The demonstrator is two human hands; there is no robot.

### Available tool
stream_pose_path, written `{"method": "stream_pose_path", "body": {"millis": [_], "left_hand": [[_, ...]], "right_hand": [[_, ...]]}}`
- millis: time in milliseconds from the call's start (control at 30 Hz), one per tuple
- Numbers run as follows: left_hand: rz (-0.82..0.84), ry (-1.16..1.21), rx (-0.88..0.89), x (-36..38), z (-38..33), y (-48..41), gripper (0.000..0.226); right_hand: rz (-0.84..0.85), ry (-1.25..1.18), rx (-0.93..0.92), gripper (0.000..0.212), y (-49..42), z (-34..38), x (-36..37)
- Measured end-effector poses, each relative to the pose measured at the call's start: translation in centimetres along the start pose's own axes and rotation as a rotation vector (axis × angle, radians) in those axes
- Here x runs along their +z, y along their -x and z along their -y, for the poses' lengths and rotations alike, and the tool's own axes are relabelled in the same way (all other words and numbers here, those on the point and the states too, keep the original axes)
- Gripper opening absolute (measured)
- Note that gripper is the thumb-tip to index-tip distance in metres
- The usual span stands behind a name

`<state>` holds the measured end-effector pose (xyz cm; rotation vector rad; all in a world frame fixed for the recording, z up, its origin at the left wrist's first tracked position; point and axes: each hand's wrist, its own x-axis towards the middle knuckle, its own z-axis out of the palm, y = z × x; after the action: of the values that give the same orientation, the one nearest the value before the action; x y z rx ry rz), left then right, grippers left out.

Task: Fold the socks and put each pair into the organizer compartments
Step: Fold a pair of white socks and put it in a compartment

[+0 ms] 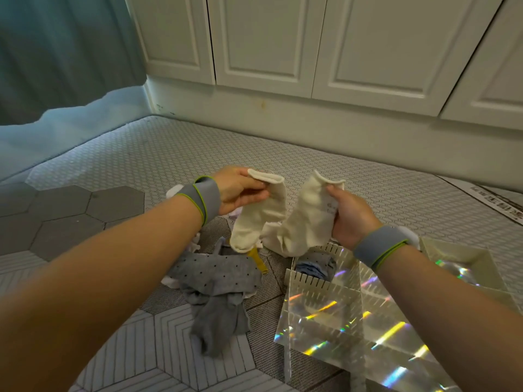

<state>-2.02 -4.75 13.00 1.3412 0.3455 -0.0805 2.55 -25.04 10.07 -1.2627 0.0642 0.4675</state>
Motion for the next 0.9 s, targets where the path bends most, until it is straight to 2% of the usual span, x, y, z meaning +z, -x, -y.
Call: {"method": "stream_pose_path", "body": {"millis": [100,267,333,433,600,733,900], "left_hand": [[0.005,-0.209,-0.064,0.1,0.1,0.6,0.002],[0.222,-0.328,-0.122,1.1,0.3,1.5,0.007],[0.249,-0.344,-0.119,2.0,0.4,1.7,0.009],[0.245,-0.366,-0.103,3.0,0.8,1.3,0.007],[0.187,-0.398,-0.069,3.8,1.4,0.4,0.013],[0.133,-0.393,-0.036,4.1,1.8,0.0,0.03],[0.088,-0.362,0.004,4.4,2.2,-0.4,0.018]], "right_hand": [[-0.018,0.028,-0.029,0.018,0.4,0.2,-0.1],[-0.002,0.074,0.004,0.018,0.6,0.1,0.1],[0.025,0.118,0.032,0.019,0.8,0.0,0.5],[0.084,0.197,0.07,0.03,1.1,-0.1,0.9],[0.121,0.153,0.118,0.039,1.3,0.0,1.1],[0.188,0.126,0.15,0.046,0.8,-0.2,0.5],[0.361,0.063,0.175,0.062,0.9,0.3,0.5]]}}
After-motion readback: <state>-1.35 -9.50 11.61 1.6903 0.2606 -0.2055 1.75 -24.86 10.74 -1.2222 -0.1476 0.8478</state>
